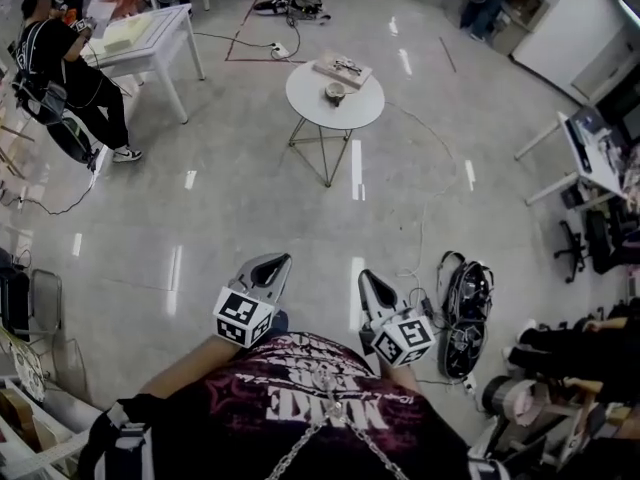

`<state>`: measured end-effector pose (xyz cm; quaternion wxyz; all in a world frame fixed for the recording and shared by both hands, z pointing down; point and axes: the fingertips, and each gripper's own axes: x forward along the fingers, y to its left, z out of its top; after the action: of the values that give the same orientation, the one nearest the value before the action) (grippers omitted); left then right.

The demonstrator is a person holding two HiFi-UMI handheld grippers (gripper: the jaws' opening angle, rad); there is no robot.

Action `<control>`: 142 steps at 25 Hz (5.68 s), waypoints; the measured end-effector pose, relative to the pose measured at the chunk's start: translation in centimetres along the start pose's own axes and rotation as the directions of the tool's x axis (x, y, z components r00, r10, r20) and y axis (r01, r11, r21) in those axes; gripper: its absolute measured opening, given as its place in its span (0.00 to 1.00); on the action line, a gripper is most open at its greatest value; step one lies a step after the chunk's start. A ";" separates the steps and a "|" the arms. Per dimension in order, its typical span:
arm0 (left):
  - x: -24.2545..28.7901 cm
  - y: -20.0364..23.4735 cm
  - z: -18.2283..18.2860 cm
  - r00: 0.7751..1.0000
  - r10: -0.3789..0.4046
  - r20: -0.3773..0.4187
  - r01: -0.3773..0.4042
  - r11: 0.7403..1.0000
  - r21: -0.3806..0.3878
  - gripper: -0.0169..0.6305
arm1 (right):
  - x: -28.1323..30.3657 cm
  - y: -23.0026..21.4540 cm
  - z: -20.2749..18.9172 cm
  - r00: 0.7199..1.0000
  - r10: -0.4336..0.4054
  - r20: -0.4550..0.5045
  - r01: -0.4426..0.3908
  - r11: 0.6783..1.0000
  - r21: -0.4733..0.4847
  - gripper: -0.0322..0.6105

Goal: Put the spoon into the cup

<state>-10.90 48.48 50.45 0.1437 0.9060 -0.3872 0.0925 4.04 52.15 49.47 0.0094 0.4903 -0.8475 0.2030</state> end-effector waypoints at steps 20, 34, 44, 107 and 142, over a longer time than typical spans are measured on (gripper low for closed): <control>8.8 13.7 3.2 0.980 -0.197 0.018 0.197 0.980 -0.008 0.07 | 17.3 0.0 4.5 0.988 -0.144 -0.061 0.140 0.988 -0.065 0.11; 8.2 14.3 2.9 0.978 -0.210 0.010 0.210 0.977 -0.022 0.07 | 17.6 0.7 6.1 0.983 -0.171 -0.067 0.165 0.982 -0.097 0.11; 7.9 19.2 3.6 0.995 -0.097 0.027 0.099 0.994 -0.053 0.07 | 23.0 1.6 6.5 0.993 -0.058 -0.107 0.046 0.993 -0.112 0.11; 27.4 16.6 10.6 0.994 0.105 0.004 -0.105 0.994 0.005 0.07 | 26.2 -19.7 11.6 0.986 0.145 -0.076 -0.145 0.989 0.003 0.11; 38.2 25.9 16.1 0.997 -0.068 -0.028 0.070 0.996 0.061 0.07 | 38.1 -25.0 17.1 0.999 0.017 -0.045 -0.016 1.000 0.021 0.11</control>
<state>-2.74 0.29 50.86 0.1237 0.9216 -0.3508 0.1109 8.21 3.69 50.37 0.0218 0.4786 -0.8490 0.2228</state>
